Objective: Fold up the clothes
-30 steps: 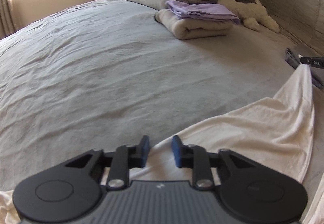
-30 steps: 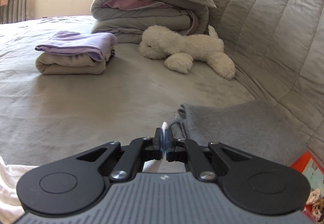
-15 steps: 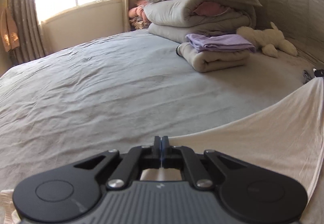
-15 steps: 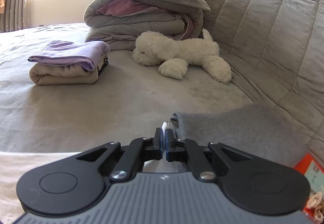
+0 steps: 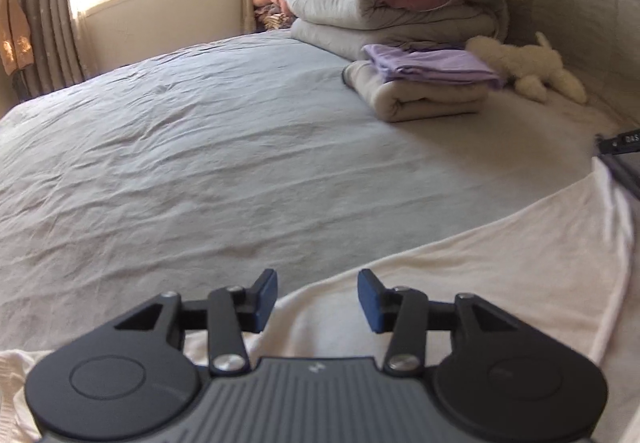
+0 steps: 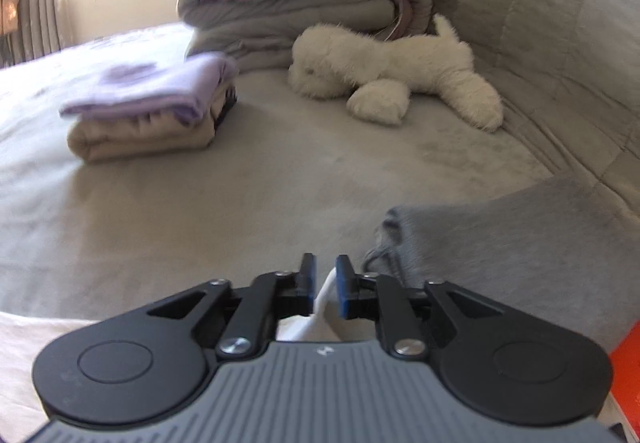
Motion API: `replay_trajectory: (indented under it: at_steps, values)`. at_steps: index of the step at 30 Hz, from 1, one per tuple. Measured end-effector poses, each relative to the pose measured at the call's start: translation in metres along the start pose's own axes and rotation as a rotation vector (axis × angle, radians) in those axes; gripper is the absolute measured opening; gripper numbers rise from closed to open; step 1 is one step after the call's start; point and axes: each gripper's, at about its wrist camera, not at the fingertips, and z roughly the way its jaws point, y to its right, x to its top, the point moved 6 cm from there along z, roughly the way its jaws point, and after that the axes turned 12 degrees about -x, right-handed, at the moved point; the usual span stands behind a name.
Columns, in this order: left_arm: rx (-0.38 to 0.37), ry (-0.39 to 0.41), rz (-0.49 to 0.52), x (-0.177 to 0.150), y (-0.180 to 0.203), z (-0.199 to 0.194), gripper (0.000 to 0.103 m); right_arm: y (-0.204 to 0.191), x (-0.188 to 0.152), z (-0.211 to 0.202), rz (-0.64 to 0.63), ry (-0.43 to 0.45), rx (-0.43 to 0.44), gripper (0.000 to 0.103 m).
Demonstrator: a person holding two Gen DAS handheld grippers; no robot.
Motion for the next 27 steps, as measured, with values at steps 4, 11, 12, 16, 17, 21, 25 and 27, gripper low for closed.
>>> replay_trajectory:
  at_steps: [4,11,12,16,17,21,25,27]
  values:
    - [-0.077,-0.002,-0.007,-0.008,0.022,-0.021,0.045,0.016,-0.006,-0.016,0.094,-0.037,0.051,0.031]
    - [-0.203,-0.014,-0.007,-0.036,0.06,-0.045,0.045,0.028,-0.03,-0.027,0.256,-0.156,0.112,0.024]
    - [-0.214,-0.012,-0.001,-0.04,0.064,-0.045,0.045,0.029,-0.034,-0.028,0.271,-0.168,0.113,0.022]
    - [-0.258,-0.019,0.029,-0.056,0.079,-0.044,0.039,0.03,-0.044,-0.024,0.297,-0.186,0.092,0.016]
    - [-0.267,-0.026,0.051,-0.059,0.083,-0.042,0.038,0.031,-0.046,-0.023,0.306,-0.187,0.09,0.016]
    - [-0.307,-0.047,0.106,-0.068,0.094,-0.039,0.038,0.035,-0.05,-0.015,0.345,-0.181,0.096,0.016]
    - [-0.301,-0.063,0.143,-0.075,0.101,-0.033,0.038,0.036,-0.052,-0.01,0.382,-0.188,0.136,0.016]
    - [-0.289,-0.061,0.167,-0.076,0.104,-0.032,0.038,0.034,-0.052,-0.01,0.386,-0.187,0.146,0.016]
